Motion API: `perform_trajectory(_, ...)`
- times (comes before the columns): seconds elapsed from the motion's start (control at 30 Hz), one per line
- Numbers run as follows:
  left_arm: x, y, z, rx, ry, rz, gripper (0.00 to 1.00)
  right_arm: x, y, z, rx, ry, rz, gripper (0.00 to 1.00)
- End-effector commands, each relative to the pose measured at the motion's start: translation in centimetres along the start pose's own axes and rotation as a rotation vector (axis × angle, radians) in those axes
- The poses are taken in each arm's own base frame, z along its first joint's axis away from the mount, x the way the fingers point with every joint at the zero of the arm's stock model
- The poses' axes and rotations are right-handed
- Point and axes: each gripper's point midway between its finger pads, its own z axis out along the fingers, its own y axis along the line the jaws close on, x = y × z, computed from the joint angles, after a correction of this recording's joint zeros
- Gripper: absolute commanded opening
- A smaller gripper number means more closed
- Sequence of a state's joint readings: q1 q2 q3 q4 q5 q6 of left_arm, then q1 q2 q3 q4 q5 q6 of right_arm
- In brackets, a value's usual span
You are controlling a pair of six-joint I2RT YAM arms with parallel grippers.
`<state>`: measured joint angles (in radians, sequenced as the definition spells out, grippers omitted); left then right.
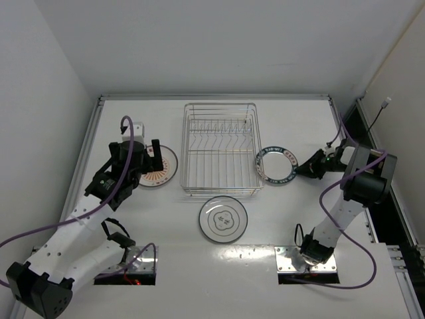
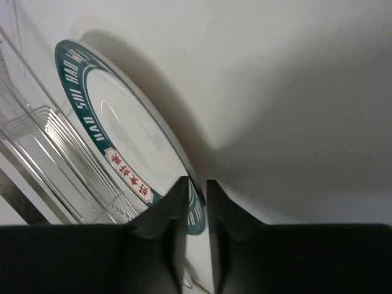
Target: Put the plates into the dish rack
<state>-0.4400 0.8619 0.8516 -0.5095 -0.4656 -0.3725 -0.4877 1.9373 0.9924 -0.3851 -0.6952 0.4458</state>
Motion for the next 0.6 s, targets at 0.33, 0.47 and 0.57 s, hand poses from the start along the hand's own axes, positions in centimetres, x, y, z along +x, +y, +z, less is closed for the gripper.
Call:
perform_trajectory(0.33, -0.5, -0.1, 0.3, -0.021, 0.002, -0.006, 1.0, -1.6, 2.0, -2.4, 0.027, -0.071, -0.089, 0.0)
perform_trajectory(0.47, -0.3, 0.0, 0.5, -0.033, 0.007, -0.002, 1.0, -2.2, 2.7, -4.4, 0.085, -0.14, -0.113, 0.0)
perform_trajectory(0.57, -0.1, 0.1, 0.5, -0.035, 0.015, 0.002, 1.0, -3.1, 3.8, -7.0, 0.146, -0.221, -0.148, 0.0)
